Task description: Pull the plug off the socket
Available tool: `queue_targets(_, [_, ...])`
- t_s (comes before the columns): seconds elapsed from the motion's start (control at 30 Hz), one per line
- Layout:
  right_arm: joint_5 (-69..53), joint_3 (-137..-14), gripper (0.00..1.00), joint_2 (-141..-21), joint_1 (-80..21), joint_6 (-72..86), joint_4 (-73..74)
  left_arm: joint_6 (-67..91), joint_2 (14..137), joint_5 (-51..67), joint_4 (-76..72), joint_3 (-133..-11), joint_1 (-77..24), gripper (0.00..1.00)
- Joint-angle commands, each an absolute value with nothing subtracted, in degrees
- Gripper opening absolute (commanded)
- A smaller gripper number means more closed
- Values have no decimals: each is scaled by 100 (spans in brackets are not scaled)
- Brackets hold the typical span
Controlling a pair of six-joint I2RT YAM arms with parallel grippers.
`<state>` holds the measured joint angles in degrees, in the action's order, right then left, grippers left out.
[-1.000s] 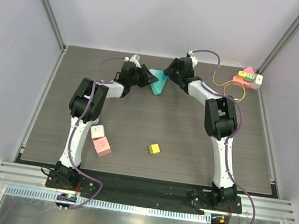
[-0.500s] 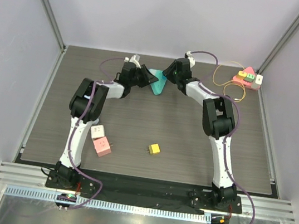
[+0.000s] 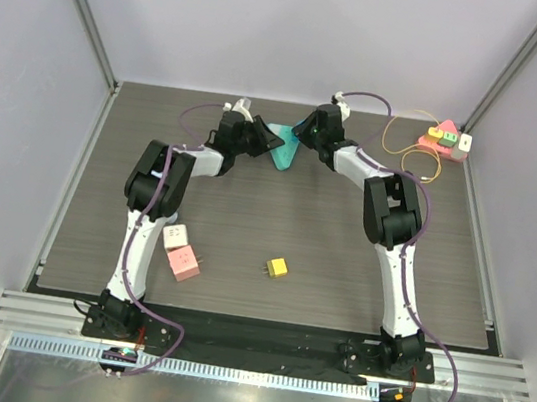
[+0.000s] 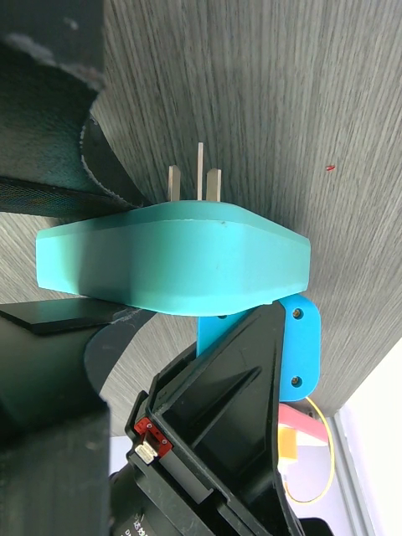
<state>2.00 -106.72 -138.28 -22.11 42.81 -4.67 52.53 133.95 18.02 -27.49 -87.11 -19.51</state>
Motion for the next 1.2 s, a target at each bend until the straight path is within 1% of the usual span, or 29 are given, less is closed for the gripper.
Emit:
queue_targets(0.0, [342,-10679,14,-13509,-2206,4157,-589,5001,13570,1398,-1907,-8631,-1925,0])
queue_targets(0.07, [325,-10679,8,-13465,-2180,4157,-554,5018,13561,1380,-1907,-8622,-1925,0])
queue_targets(0.1, [316,-10687,2,-13456,-2154,4157,-536,5019,13562,1389,-1899,-8622,-1925,0])
queue_targets(0.13, [308,-10687,1,-13430,-2145,4157,-519,5019,13562,1389,-1890,-8631,-1925,0])
queue_targets(0.57, [387,-10539,1,-12894,-2083,4157,-237,5054,13597,1318,-1740,-8684,-1907,0])
queue_targets(1.17, [149,-10002,1,-12358,-1969,4412,-598,5133,13597,1204,-1591,-8692,-1881,0])
